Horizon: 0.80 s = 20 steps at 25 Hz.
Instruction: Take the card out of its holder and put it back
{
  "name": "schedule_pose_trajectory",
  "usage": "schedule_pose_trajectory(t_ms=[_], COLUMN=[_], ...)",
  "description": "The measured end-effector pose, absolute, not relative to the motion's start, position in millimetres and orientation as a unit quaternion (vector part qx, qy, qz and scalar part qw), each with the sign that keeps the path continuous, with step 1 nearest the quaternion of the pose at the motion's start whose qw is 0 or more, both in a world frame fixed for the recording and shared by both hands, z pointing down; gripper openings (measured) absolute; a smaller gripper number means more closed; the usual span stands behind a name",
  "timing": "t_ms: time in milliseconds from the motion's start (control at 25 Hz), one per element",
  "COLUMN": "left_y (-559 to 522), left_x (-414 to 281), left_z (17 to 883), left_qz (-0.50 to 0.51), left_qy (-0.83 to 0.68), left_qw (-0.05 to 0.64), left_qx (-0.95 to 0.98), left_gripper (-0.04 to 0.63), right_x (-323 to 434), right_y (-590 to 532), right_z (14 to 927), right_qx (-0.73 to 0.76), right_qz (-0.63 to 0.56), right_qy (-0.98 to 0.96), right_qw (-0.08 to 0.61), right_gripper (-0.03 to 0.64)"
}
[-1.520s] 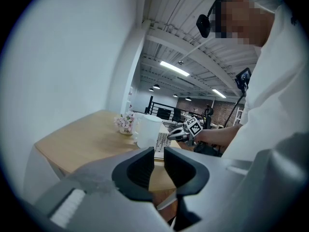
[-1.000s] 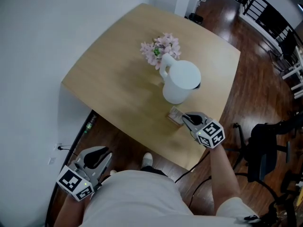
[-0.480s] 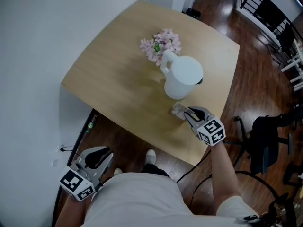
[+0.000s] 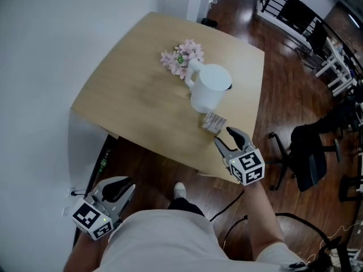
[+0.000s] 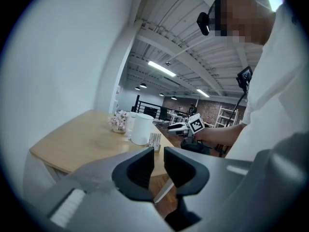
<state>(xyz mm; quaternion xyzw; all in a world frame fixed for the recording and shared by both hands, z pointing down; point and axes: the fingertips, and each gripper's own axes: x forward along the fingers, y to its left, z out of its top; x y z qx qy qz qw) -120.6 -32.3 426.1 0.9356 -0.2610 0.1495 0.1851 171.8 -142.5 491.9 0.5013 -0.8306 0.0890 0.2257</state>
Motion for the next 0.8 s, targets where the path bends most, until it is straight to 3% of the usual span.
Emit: schedule_pose_trajectory(t_ms=[400, 800], left_y=[35, 97], left_x=[-191, -245], left_z=[407, 415], left_qz=[0.145, 0.143], left_qy=[-0.203, -0.152], left_qw=[0.109, 0.104], left_qx=[0.962, 0.972], left_gripper=[0.071, 0.071], right_x=[56, -21], right_y=[43, 180], right_z=[447, 437], right_qx=[0.534, 0.574], right_qz=[0.1, 0.12], right_qy=[-0.811, -0.782], right_qw=[0.216, 0.212], right_gripper=[0.216, 0.216])
